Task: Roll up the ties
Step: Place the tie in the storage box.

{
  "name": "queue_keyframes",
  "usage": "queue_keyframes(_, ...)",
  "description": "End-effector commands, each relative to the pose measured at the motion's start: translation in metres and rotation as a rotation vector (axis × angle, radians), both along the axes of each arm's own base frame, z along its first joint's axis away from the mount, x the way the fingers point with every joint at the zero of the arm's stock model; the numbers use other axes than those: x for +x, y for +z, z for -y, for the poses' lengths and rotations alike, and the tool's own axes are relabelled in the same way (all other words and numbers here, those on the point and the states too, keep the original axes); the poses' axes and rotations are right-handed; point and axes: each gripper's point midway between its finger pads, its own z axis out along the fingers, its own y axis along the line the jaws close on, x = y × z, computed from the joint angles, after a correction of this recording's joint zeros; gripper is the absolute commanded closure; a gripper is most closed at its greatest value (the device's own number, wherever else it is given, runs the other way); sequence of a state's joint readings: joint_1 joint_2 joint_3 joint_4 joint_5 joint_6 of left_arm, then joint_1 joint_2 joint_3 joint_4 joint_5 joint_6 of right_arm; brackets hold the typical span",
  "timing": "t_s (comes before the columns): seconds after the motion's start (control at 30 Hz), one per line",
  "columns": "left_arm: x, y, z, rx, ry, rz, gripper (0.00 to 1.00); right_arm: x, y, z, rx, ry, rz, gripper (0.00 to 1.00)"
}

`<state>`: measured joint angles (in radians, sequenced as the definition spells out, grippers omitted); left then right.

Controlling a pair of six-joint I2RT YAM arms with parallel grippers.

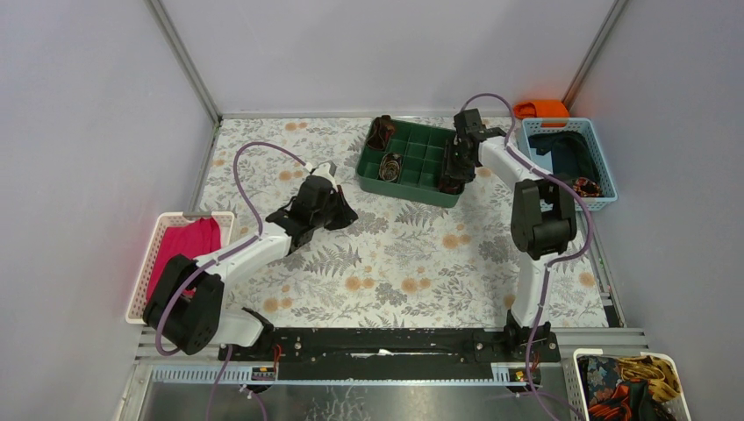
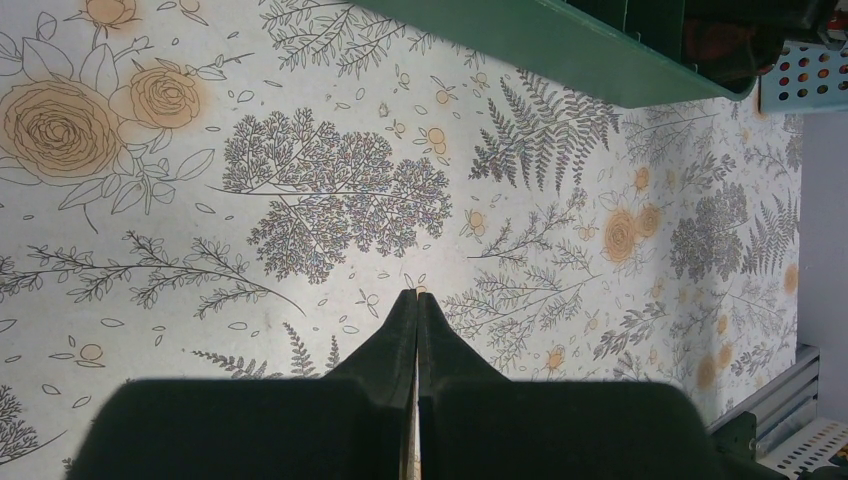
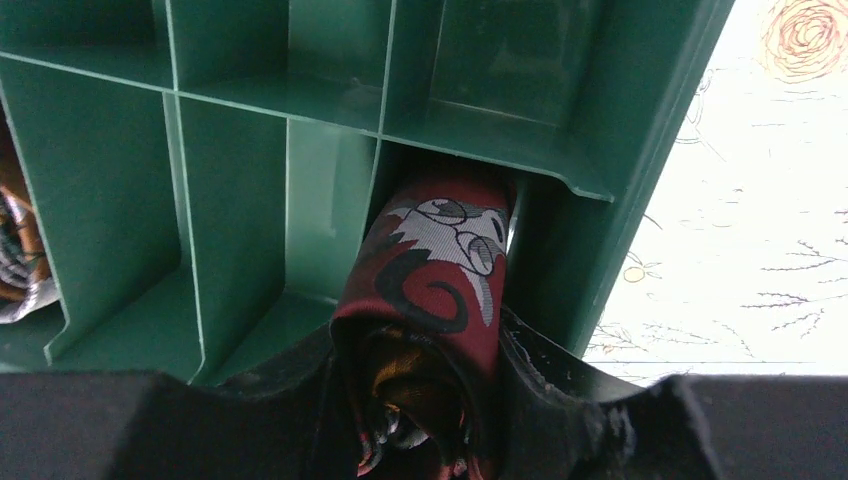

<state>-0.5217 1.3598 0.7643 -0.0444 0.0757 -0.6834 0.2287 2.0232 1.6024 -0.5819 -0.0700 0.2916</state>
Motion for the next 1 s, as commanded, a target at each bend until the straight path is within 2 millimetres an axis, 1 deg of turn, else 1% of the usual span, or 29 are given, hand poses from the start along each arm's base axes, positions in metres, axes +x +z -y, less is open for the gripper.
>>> queue_keyframes(0.0,0.01,0.011,0.004,-0.021,-0.007,0.044,1.0,-0.007,-0.012,-0.004,-0.095,0.007,-0.043,1.0)
queue_keyframes(0.1,0.01,0.01,0.004,-0.019,-0.007,0.043,1.0,-0.013,-0.022,0.002,-0.157,-0.006,-0.074,1.0)
queue_keyframes(0.2,0.009,0.006,0.005,-0.017,-0.01,0.032,1.0,-0.024,-0.034,0.001,-0.21,0.005,-0.096,1.0)
queue_keyframes(0.3,0.008,0.003,0.005,-0.019,-0.014,0.022,1.0,-0.035,-0.049,0.005,-0.299,-0.001,-0.122,1.0)
queue_keyframes(0.4,0.008,0.004,0.006,-0.021,-0.017,0.023,1.0,-0.044,-0.063,0.002,-0.291,-0.012,-0.146,1.0)
queue_keyframes(0.43,0.008,0.006,0.006,-0.021,-0.017,0.028,1.0,-0.046,-0.067,0.001,-0.283,-0.009,-0.157,0.98)
queue_keyframes(0.5,0.009,0.007,0.005,-0.019,-0.016,0.035,1.0,-0.047,-0.068,0.0,-0.277,-0.01,-0.16,0.86)
queue_keyframes(0.53,0.009,0.008,0.005,-0.018,-0.015,0.037,1.0,-0.045,-0.067,-0.001,-0.271,-0.007,-0.154,0.84)
queue_keyframes(0.57,0.009,0.009,0.005,-0.017,-0.014,0.04,1.0,-0.044,-0.065,-0.003,-0.265,-0.006,-0.147,0.77)
queue_keyframes(0.63,0.009,0.01,0.004,-0.015,-0.012,0.043,1.0,-0.039,-0.057,-0.004,-0.256,-0.008,-0.118,0.53)
queue_keyframes(0.67,0.01,0.01,0.004,-0.014,-0.011,0.044,1.0,-0.037,-0.053,-0.005,-0.249,-0.004,-0.105,0.45)
queue_keyframes(0.73,0.01,0.009,0.004,-0.012,-0.01,0.041,1.0,-0.033,-0.045,-0.008,-0.234,0.004,-0.081,0.27)
queue_keyframes(0.77,0.01,0.008,0.004,-0.012,-0.011,0.039,1.0,-0.031,-0.039,-0.009,-0.23,0.006,-0.068,0.21)
queue_keyframes(0.83,0.01,0.007,0.004,-0.012,-0.013,0.036,1.0,-0.026,-0.03,-0.009,-0.231,-0.001,-0.045,0.07)
queue_keyframes(0.87,0.01,0.007,0.005,-0.012,-0.013,0.033,1.0,-0.024,-0.026,-0.009,-0.232,-0.002,-0.037,0.02)
queue_keyframes(0.9,0.01,0.007,0.005,-0.014,-0.015,0.032,1.0,-0.022,-0.021,-0.009,-0.23,-0.002,-0.027,0.01)
queue_keyframes(0.97,0.01,0.006,0.006,-0.014,-0.017,0.03,1.0,-0.02,-0.017,-0.01,-0.229,0.002,-0.018,0.0)
